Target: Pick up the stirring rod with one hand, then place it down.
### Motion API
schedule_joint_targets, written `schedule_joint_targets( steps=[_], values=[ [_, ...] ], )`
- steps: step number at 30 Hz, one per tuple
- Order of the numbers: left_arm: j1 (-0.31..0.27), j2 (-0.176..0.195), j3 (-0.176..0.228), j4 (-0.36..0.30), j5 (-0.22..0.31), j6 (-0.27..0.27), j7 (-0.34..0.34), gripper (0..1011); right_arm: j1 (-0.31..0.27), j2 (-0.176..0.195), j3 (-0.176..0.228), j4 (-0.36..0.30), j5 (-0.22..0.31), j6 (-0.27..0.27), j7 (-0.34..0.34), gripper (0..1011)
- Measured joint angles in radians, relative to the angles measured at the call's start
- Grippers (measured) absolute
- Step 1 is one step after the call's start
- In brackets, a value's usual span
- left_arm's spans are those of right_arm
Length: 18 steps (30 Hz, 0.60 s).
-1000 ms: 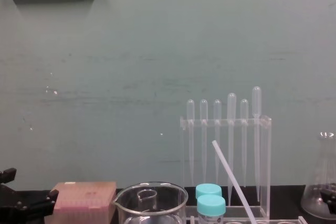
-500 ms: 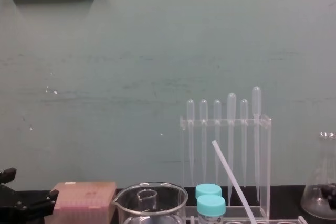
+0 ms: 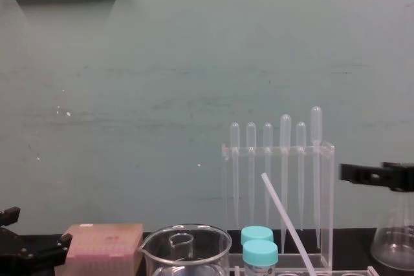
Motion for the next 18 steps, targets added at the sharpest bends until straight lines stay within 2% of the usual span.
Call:
schedule_joint_targets(
  steps=[4, 5, 8, 13, 18],
  values=[
    [0.000, 0.000, 0.000, 0.000, 0.000, 0.000, 0.000, 1000, 0.038, -0.016, -0.008, 0.001, 0.049, 0.096, 0.041, 1003],
    [0.000, 0.000, 0.000, 0.000, 0.000, 0.000, 0.000, 1000, 0.054, -0.020, -0.020, 0.006, 0.063, 0.127, 0.057, 1003],
    [0.000, 0.000, 0.000, 0.000, 0.000, 0.000, 0.000, 1000, 0.090, -0.021, -0.053, 0.017, 0.077, 0.177, 0.086, 1003],
    [0.000, 0.000, 0.000, 0.000, 0.000, 0.000, 0.000, 1000, 0.156, -0.029, -0.125, 0.059, 0.062, 0.230, 0.109, 1003],
    [0.000, 0.000, 0.000, 0.000, 0.000, 0.000, 0.000, 1000, 0.212, -0.051, -0.177, 0.116, 0.040, 0.242, 0.125, 1003]
  ],
)
